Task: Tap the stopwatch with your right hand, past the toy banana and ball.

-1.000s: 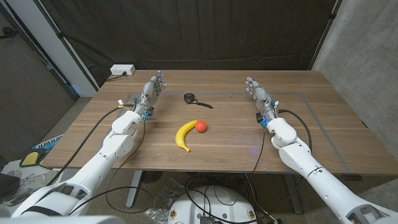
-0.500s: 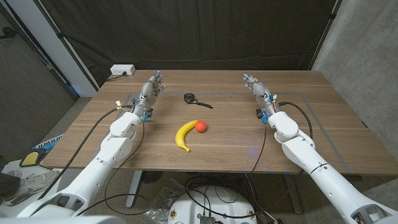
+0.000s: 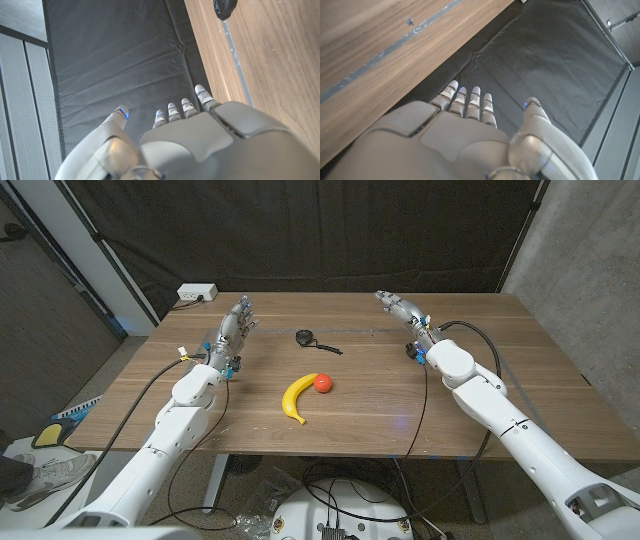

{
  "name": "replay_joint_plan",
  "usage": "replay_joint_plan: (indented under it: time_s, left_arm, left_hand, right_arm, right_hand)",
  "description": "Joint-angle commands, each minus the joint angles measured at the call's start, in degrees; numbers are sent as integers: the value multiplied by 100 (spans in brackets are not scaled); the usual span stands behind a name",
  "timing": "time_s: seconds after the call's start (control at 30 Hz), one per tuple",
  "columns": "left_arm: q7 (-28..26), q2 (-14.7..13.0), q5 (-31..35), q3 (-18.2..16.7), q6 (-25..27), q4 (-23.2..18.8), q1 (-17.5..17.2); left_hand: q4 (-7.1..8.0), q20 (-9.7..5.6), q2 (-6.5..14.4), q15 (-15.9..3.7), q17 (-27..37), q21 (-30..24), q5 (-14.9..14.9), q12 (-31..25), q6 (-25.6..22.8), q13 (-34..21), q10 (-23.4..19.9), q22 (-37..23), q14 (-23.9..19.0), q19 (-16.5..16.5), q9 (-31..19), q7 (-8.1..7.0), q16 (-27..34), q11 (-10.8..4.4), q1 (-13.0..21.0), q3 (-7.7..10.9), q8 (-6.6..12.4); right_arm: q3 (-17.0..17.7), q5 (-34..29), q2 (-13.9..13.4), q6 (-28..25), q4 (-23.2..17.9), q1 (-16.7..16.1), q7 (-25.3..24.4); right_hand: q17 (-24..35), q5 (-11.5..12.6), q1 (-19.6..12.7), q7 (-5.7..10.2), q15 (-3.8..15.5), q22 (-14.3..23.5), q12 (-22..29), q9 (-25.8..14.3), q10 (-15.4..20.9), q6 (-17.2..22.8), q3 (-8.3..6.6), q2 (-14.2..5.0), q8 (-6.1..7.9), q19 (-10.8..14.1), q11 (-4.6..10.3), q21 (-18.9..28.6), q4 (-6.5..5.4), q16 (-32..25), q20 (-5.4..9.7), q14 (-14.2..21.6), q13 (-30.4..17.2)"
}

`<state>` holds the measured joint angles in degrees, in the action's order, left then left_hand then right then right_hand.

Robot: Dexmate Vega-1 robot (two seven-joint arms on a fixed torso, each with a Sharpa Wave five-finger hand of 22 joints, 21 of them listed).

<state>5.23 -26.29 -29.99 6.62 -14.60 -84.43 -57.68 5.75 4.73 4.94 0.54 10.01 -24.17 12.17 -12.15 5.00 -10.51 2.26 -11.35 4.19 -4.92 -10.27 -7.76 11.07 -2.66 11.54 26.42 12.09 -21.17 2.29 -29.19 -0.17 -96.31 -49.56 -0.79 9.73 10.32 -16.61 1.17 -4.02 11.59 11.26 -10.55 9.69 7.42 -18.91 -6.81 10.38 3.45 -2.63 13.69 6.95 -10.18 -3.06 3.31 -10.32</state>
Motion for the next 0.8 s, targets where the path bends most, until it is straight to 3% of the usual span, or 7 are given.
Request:
replay_joint_plan:
  time_s: [0.03,0.8]
  left_arm:
    - [-46,18,-91,-259,144,-272,-248]
    - [292,24,-179,-496,61,-127,-334]
  left_hand:
    - [-21,53,52,12,27,-35,3,-26,-52,-11,-59,-22,-35,21,-30,-5,20,-3,13,22,27]
    - [-7,81,73,32,38,-40,-29,-18,-89,-18,-99,-29,-47,33,-35,-7,7,8,10,24,10]
  right_arm:
    - [-483,-779,-11,-652,-87,577,310]
    - [-1545,-2227,351,-1572,194,1678,1071]
  right_hand:
    - [11,35,-94,36,17,11,44,-6,19,-36,-22,-30,24,47,3,6,30,-18,11,25,-14]
    - [24,4,-87,37,70,18,-34,-13,-298,-380,34,13,-28,-52,21,-39,6,25,20,-206,-21]
